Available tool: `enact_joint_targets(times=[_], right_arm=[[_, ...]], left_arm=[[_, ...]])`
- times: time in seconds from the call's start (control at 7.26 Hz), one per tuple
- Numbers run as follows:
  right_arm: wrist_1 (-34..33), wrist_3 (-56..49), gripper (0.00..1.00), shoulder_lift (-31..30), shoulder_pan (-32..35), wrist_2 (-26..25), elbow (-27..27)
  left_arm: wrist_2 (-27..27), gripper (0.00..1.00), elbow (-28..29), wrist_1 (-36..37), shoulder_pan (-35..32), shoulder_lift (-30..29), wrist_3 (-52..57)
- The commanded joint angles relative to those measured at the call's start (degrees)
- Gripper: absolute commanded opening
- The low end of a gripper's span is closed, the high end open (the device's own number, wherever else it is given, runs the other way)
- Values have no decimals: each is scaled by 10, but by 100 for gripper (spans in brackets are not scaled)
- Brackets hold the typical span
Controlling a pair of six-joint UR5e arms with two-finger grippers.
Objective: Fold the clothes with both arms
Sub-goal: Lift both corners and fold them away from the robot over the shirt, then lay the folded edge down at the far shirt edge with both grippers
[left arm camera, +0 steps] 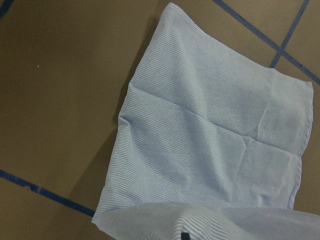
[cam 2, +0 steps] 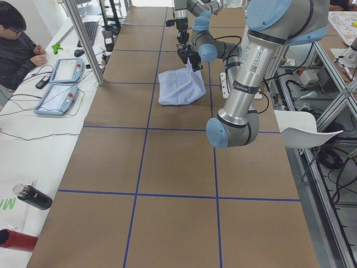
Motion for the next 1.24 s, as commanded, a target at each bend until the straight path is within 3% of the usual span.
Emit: enact_joint_targets(times=[0.0,0.55,1.1], right_arm=[[0,-1,0,31,0,-26,-53],[80,-1,0,57,13,-56,-173],[135,-2,0,89,13,-84,-276]], left_arm=[[2,0,74,-59,-20,-13,16],[2,0,228,-196,-68,-35,38],[5,0,344,-307,-82,-60,53]])
